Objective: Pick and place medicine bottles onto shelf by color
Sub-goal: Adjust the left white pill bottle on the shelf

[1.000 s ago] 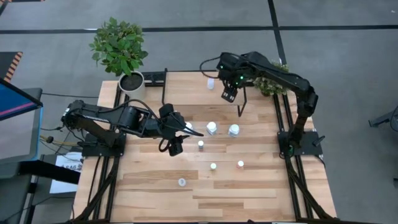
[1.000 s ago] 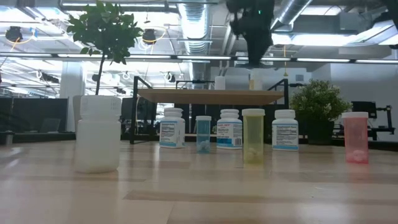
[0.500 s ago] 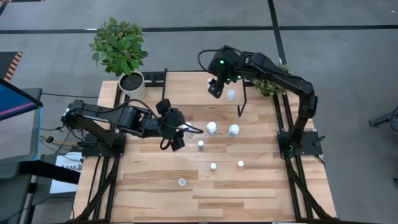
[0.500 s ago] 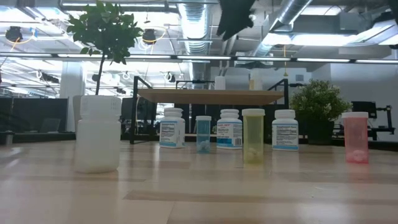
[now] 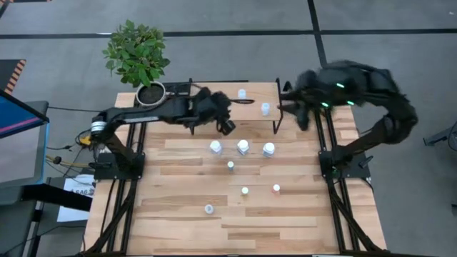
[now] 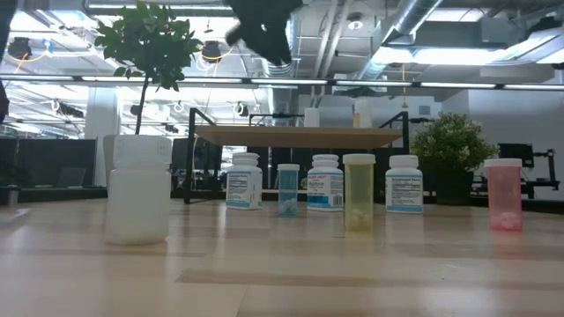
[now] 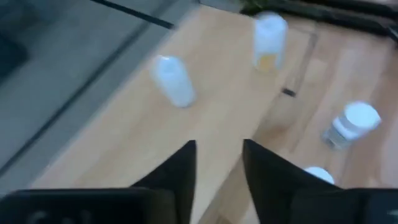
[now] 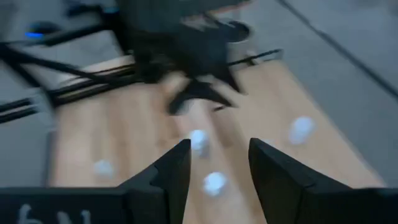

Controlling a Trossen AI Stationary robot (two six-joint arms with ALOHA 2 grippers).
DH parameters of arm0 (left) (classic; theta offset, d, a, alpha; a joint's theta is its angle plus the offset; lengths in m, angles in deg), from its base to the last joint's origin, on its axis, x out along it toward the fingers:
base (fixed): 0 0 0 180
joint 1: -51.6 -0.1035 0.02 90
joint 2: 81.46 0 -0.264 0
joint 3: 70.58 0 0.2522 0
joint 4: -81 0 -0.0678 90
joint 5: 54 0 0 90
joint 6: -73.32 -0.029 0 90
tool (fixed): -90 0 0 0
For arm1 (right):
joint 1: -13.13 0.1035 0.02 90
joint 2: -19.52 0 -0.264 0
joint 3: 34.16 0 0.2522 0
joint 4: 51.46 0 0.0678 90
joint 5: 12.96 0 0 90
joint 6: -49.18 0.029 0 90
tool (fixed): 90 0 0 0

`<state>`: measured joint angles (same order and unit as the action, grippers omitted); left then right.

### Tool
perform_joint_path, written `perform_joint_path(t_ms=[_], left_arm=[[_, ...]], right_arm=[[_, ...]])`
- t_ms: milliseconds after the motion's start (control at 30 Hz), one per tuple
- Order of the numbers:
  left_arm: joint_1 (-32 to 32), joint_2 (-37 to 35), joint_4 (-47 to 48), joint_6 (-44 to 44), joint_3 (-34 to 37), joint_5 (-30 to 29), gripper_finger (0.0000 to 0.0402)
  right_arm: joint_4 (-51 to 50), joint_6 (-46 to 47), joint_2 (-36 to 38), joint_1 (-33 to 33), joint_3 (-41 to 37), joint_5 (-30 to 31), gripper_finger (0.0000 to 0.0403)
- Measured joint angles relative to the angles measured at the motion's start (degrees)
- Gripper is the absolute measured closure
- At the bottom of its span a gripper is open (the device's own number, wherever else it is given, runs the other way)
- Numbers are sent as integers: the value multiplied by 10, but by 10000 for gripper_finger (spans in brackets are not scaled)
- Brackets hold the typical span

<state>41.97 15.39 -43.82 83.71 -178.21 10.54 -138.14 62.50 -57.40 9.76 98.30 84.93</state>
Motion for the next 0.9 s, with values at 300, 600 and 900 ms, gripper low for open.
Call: perform_joint_path(t_ms=[300,600,900], left_arm=[[-82,57,-93,4,0,136,395],[-138,93,-93,43,-1,85,401],[-145,129,-117,69,0,57,401]], right_arm=[[-18,66,72,206,0,56,254],[-63,73,94,313,-1,125,277],[-99,73,95,323,0,135,280]])
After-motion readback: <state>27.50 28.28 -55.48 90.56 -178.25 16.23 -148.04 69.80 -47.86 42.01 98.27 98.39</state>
